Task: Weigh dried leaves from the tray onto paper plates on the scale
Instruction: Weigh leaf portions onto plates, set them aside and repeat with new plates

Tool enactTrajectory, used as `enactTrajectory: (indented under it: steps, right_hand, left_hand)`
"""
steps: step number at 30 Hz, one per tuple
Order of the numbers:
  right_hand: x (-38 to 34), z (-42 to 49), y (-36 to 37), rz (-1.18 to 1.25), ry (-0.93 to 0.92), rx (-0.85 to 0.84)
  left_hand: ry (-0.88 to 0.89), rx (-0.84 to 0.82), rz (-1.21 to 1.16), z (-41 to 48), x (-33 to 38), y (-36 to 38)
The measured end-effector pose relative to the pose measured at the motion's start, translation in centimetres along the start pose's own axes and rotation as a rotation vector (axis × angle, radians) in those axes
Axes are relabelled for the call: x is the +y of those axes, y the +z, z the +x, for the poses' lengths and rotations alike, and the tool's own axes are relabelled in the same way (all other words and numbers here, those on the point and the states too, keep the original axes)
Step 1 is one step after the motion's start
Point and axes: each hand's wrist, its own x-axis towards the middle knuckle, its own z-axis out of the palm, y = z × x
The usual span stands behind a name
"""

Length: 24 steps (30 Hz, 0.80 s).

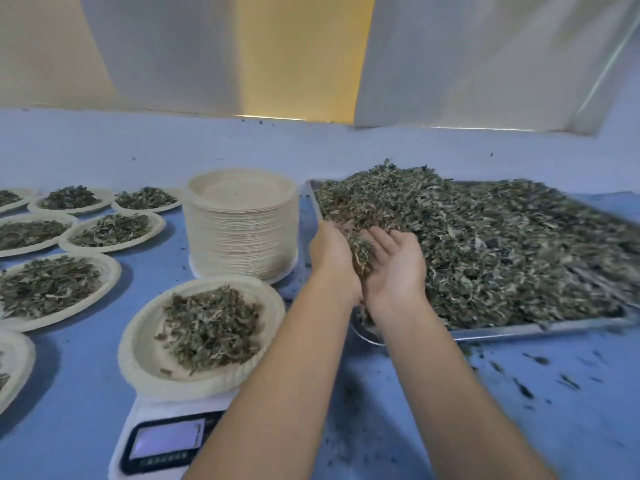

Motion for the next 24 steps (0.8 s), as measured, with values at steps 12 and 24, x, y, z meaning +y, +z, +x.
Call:
enactTrajectory:
  steps: [12,24]
  right_hand:
    - [-0.6,2.7,-3.1,-0.504,-0.208,0.208]
    - [1.0,2.2,-1.9,-0.415,-0.411,0.126]
  left_hand:
    - [-0.051,-0.208,0.297,0.1,-2.5,0.5]
    - [-0.085,-0.297,0.266,-1.9,-0.1,-0.2]
